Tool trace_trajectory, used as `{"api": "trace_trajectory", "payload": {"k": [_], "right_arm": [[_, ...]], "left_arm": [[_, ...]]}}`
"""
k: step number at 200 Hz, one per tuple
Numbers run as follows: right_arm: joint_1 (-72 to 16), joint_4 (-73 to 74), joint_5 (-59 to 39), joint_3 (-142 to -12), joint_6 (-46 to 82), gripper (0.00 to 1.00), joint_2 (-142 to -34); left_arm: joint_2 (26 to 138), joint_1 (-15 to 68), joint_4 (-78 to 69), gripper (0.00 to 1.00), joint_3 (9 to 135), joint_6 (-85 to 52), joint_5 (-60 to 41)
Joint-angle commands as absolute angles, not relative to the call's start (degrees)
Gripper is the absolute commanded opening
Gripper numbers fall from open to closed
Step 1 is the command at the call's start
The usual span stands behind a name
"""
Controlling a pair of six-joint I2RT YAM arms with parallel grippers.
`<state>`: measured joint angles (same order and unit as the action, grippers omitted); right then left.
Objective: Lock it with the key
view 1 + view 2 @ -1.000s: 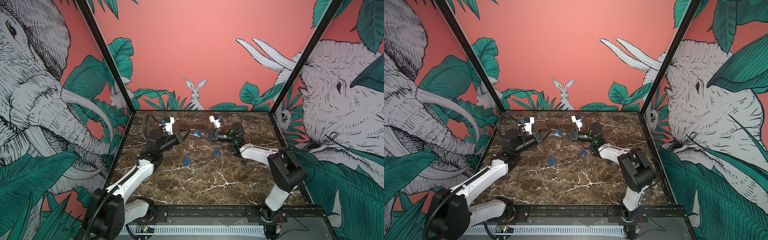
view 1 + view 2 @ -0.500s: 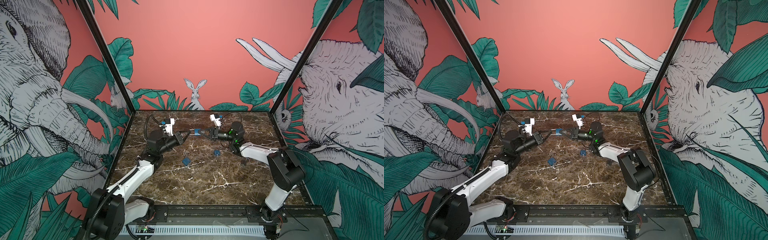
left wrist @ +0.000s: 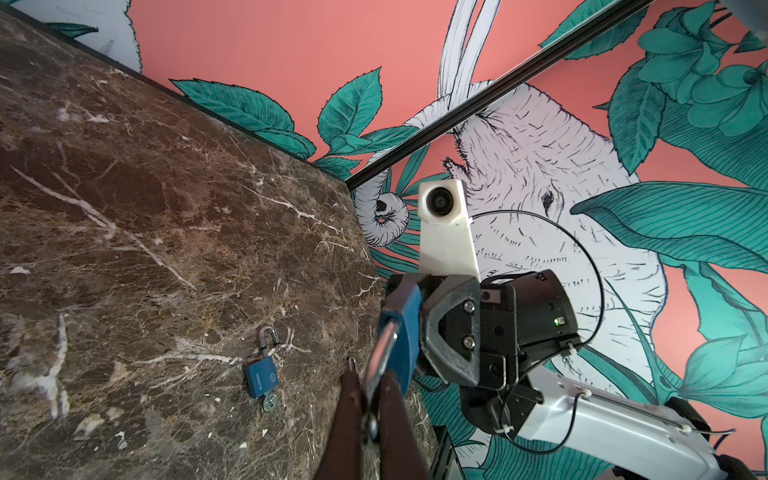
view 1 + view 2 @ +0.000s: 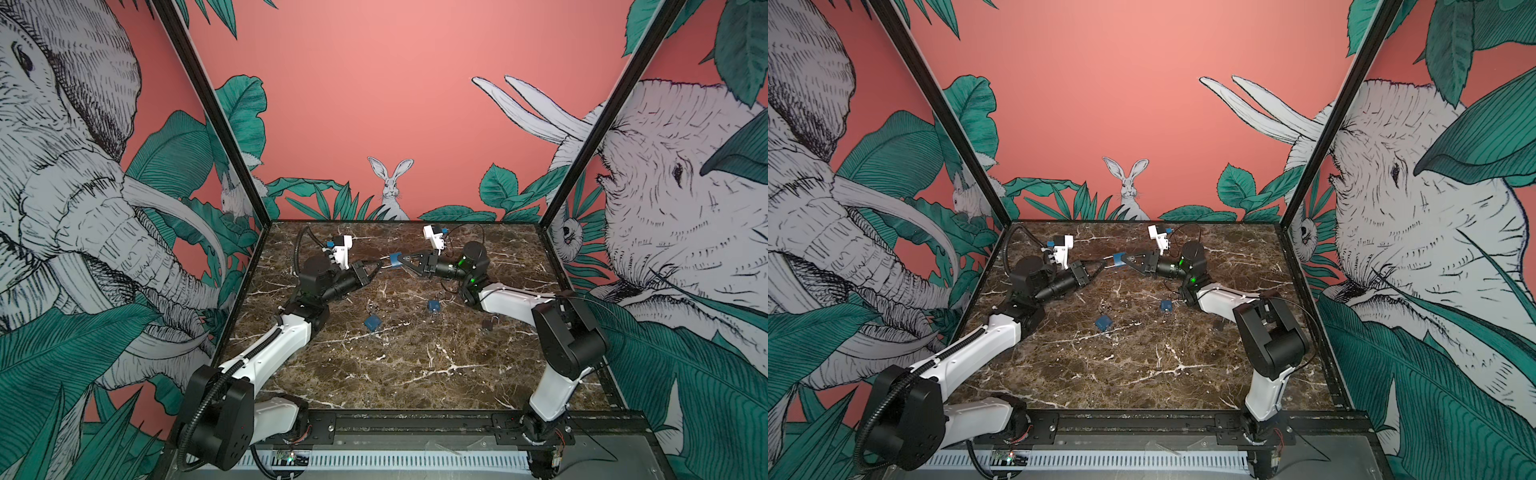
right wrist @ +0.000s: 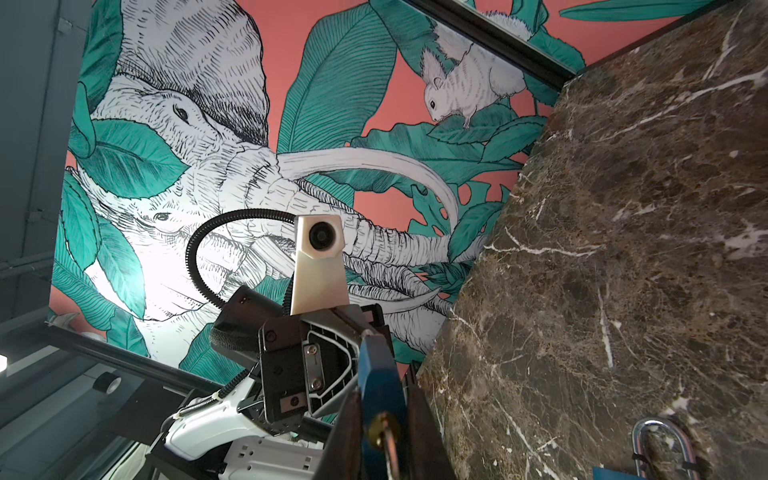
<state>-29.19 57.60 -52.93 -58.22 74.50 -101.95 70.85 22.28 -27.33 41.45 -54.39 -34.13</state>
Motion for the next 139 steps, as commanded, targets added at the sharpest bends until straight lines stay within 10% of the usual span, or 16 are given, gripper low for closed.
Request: {"api": "trace_trajectory", "payload": {"k": [1,139], "right_arm": [[-30.68,62.22,-50.1,-58.2,75.93,0.0,-100.95],[-34.07,66.5,-54.4,-58.26,78.04,0.0,-101.16]], "left_arm": [[71.93,24.96,-23.78,0.0,43.61,-51.67,-41.85],[79.47,26.07,-22.59,0.0,50.36,-53.0,-43.88]]}}
